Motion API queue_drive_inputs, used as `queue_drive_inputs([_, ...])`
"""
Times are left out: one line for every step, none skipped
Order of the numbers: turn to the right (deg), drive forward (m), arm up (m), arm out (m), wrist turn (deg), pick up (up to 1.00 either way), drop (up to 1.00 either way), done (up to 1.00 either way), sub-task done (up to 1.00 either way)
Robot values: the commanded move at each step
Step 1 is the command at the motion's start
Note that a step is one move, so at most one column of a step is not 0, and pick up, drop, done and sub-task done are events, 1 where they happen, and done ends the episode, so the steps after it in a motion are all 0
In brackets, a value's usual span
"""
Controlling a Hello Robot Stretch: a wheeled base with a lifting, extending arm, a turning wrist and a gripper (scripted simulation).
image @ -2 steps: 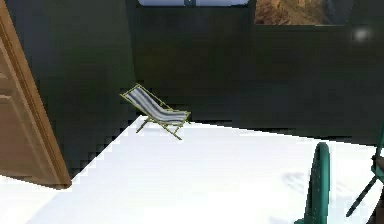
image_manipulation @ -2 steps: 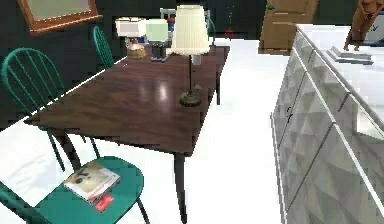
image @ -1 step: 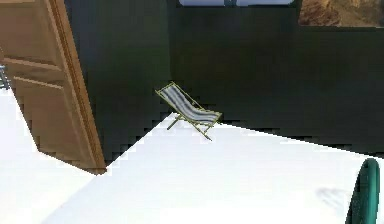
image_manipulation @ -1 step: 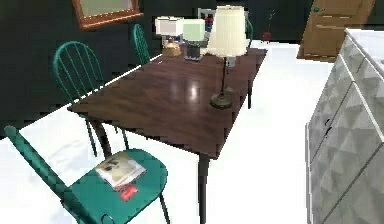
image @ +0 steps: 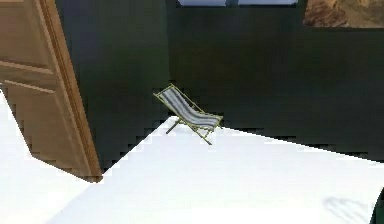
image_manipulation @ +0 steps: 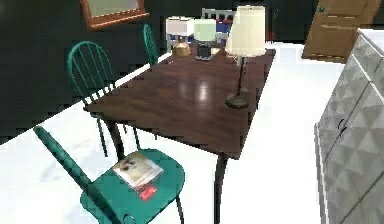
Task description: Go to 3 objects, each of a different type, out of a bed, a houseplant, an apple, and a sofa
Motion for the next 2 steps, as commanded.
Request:
queue_drive_inputs([15.0,0.0,0.0,0.0,0.0,0.0,0.0,0.0,0.0])
queue_drive_inputs([0.0,0.95,0.0,0.0,0.0,0.0,0.0,0.0,0.0])
